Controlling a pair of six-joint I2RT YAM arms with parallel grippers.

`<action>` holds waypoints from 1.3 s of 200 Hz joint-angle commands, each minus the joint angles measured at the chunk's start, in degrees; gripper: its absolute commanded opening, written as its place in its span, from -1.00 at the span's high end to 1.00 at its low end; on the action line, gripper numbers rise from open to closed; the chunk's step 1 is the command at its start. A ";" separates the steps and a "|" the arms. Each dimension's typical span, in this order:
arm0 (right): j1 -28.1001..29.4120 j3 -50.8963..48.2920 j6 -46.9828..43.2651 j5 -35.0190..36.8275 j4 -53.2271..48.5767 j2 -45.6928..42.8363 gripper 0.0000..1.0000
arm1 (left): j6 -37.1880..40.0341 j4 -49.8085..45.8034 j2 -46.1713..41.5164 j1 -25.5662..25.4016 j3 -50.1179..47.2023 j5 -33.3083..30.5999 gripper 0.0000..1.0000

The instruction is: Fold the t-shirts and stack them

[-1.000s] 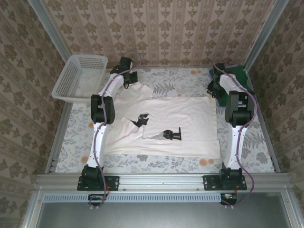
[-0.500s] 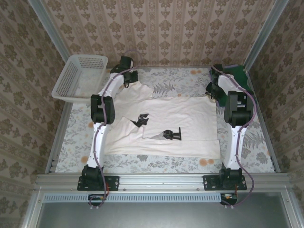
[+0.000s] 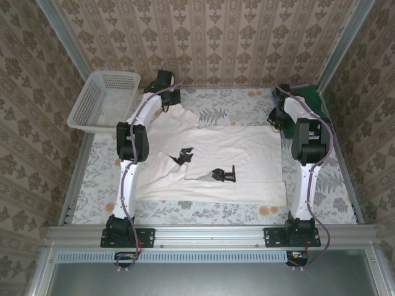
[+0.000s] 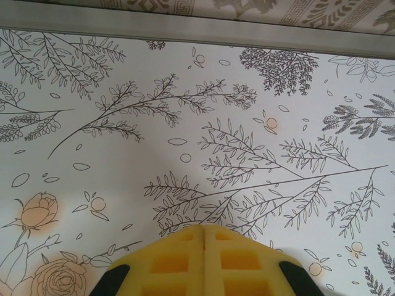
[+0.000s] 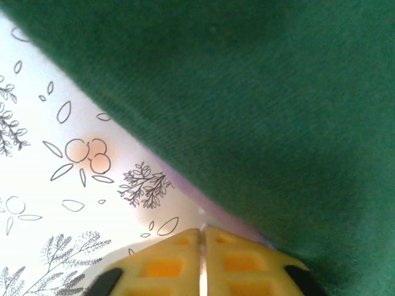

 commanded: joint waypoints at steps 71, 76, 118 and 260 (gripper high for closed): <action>0.08 -0.75 -1.35 -3.15 -0.16 -4.66 1.00 | 1.95 1.03 -7.25 -0.52 -4.38 -0.81 1.00; 0.08 -0.99 -1.65 -3.24 0.03 -5.30 1.00 | 2.13 1.21 -7.84 -0.52 -5.22 -0.85 1.00; -0.18 -4.93 -3.32 -3.97 1.64 -11.09 1.00 | 5.32 8.56 -16.62 -0.41 -19.11 0.53 1.00; -0.54 -32.10 -11.80 -9.76 12.37 -35.48 1.00 | 14.64 12.03 -51.19 -0.34 -58.41 3.12 1.00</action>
